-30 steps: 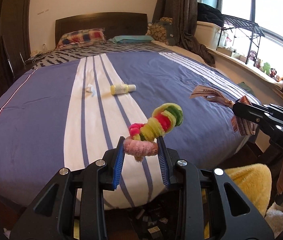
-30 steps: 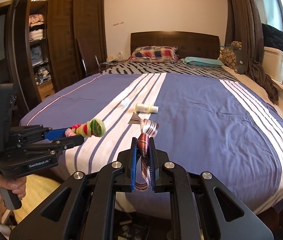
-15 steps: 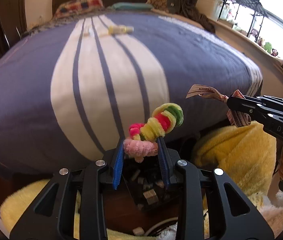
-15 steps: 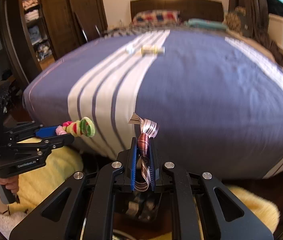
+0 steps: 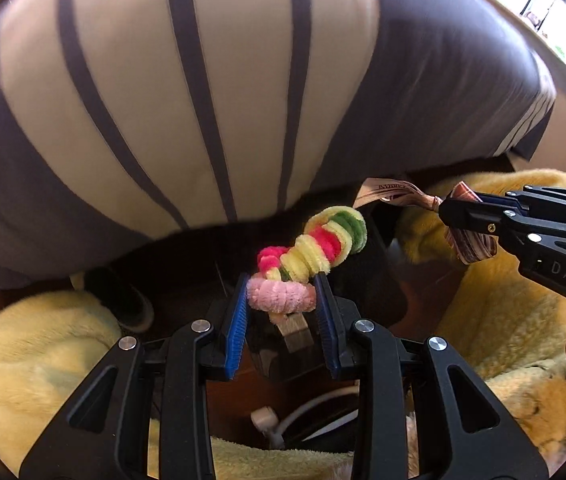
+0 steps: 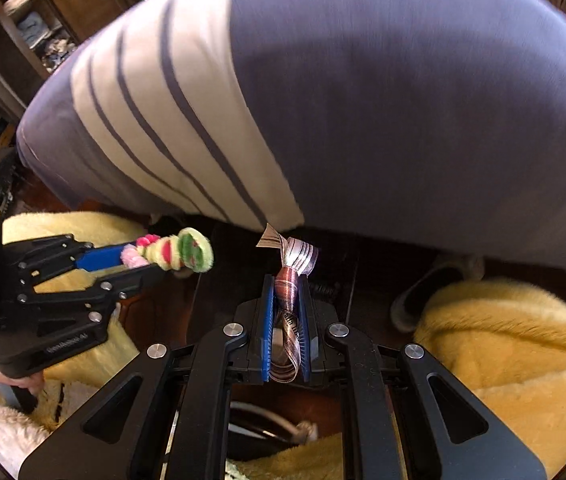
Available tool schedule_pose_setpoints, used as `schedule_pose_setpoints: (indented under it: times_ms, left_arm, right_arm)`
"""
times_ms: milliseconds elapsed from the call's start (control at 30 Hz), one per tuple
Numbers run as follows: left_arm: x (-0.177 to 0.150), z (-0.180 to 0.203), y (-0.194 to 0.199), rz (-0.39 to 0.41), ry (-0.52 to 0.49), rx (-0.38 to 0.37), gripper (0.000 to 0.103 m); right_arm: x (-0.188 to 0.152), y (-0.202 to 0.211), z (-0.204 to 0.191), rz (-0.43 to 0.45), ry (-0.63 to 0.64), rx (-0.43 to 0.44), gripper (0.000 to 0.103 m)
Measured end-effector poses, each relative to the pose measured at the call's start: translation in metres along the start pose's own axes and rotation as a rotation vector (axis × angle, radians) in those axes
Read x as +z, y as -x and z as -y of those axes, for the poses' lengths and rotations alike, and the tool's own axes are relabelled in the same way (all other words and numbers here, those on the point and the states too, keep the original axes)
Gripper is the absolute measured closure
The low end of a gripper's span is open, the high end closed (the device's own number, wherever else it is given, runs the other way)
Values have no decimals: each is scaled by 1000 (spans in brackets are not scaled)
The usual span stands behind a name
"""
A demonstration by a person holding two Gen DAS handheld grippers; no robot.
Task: Collect trash
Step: 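Lower the ribbon and fuzzy toy into the black bin and open both tools, then raise both tools back up toward the yellow bottle and tissue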
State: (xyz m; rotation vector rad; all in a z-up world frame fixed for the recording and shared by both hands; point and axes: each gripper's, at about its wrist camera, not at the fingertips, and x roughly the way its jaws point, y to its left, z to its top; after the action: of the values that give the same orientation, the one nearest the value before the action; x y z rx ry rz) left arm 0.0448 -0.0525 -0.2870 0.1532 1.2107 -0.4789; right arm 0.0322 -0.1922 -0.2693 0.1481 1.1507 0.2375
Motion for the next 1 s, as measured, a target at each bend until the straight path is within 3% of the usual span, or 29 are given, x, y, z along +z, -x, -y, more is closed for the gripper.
schedule_pose_setpoints:
  times_ms: [333,700,800,900,1000]
  left_arm:
    - [-6,-4,-61,-176,24,-59,73]
    - [-13,-13,-71,-208,69,-113,70]
    - [-11,-12,-69,-196,72,-106,65]
    - [-8,-12,-62,-173,75,-86,59]
    - [-4,-16,-47,-132,86,-65,48]
  right_arm:
    - [0,-61,5,-162,-37,12,91]
    - [16,-68,0,-179,-47,7,89]
    - [19,-65,0,-169,-54,5,72]
    - [22,-60,1,-153,-59,2,64]
    - [25,-48,2,-121,-66,-12,40]
